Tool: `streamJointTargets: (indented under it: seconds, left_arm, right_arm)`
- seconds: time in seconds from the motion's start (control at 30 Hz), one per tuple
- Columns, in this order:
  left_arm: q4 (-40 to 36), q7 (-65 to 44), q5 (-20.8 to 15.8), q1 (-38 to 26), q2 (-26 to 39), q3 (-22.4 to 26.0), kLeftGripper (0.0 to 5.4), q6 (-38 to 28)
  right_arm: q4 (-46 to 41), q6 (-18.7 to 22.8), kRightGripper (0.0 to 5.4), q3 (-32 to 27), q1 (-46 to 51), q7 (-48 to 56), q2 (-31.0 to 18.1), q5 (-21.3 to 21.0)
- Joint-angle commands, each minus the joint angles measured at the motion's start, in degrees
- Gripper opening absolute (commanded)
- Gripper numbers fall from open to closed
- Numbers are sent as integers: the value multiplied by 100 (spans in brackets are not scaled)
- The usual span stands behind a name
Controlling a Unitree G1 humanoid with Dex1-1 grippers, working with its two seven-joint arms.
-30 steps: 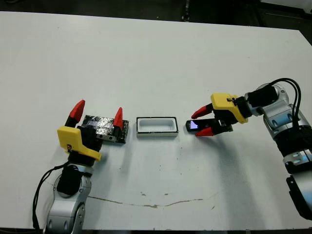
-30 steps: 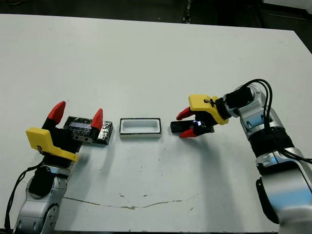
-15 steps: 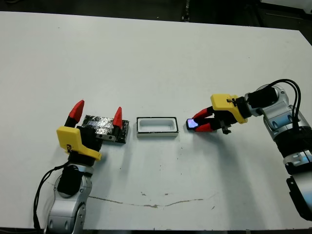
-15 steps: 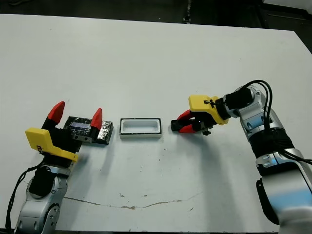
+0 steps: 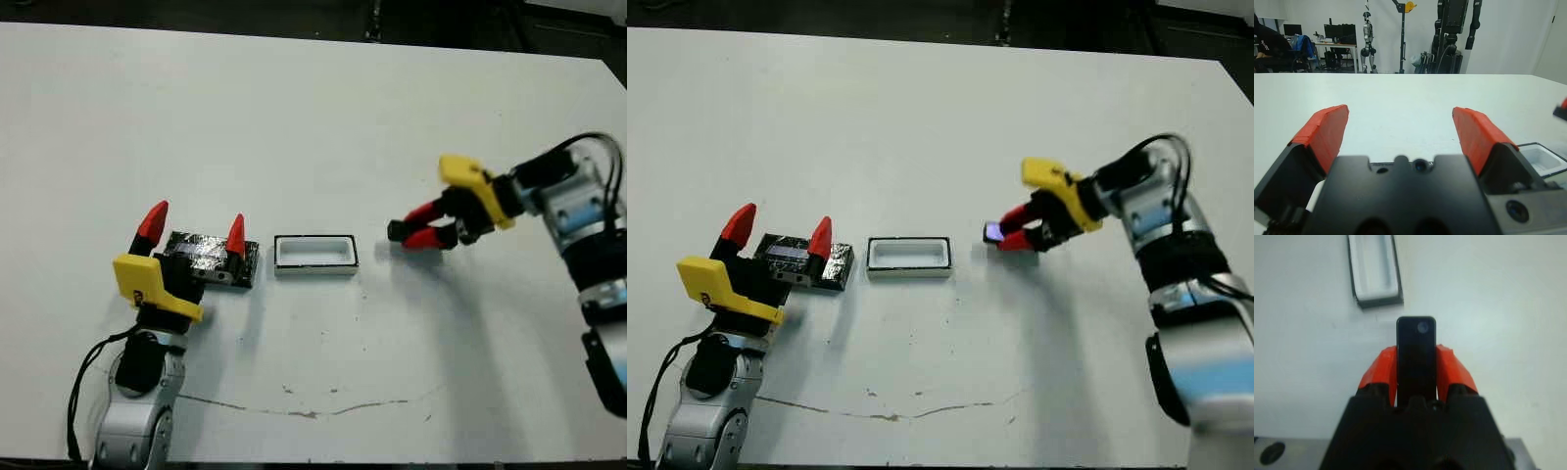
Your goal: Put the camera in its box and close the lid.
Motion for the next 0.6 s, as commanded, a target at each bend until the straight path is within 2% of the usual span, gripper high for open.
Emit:
streamJointTargets:
  seconds: [0.03,0.13,0.4,0.6]
  left_arm:
    - [53,15,44,68,0,-9,540,-20]
    - [41,10,21,66,-6,-10,540,9]
    - [5,40,63,61,5,-25,540,62]
    - [6,17,6,48,1,-9,540,73]
  right_arm:
    - [109,362,168,-224,-302,83,106,249]
    - [26,521,168,-317,-427,77,211,398]
    - [-969,760,168,-323,-246,-160,612,683]
    - [-817,582,168,-292,-197,-82,1121,914]
